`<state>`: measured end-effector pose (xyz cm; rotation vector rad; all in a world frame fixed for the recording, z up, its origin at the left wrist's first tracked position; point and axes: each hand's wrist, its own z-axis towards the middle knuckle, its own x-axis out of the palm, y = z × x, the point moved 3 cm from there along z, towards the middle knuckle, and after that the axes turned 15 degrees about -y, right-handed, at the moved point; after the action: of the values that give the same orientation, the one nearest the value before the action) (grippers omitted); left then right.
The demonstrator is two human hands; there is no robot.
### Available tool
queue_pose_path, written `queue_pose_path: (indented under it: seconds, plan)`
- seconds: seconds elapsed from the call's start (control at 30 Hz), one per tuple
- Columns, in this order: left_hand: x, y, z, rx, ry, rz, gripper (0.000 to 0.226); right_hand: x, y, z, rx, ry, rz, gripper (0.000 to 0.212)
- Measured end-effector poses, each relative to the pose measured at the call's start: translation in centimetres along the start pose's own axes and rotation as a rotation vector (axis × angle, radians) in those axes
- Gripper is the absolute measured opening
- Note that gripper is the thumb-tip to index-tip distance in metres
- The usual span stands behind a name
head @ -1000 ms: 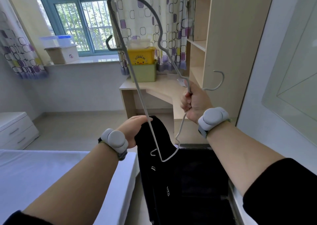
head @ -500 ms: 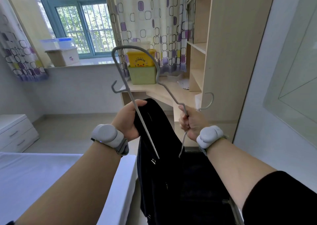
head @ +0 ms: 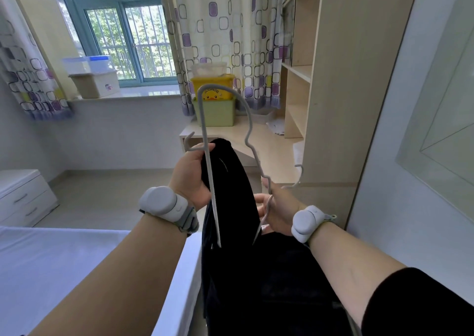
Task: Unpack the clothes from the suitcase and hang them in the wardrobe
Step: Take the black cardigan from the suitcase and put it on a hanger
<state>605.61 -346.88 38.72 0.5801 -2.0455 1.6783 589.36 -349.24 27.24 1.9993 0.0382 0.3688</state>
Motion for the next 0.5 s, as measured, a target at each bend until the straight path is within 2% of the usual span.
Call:
queue_pose_path:
  seconds: [0.1,0.2,0.3,0.37,0.5]
  plan:
    - [-0.4,-0.5,0.1,0.025,0.002,0.018,0.037,-0.2,0.0,0.0,-0.026,-0.087,0.025,0.065]
    - [-1.3,-1.6,0.1,0.041,0.006,0.078,0.029,-0.8,0.3,0.3,-0.114,-0.207,0.094,0.057]
    - [-2.6,-2.2,0.6,0.047,-0.081,0.126,0.032,-2.5,1.0,0.1,-0.23,-0.313,0.019,0.041]
    - [-3.9,-2.4,1.1,0.024,-0.144,0.133,0.036,-3.5,1.9,-0.1,-0.3,-0.372,-0.052,0.041]
    - [-6.6,-2.1,1.7,-0.077,-0.228,0.177,0.024,-4.4,4.4,-1.2,-0.463,-0.551,-0.209,0.053]
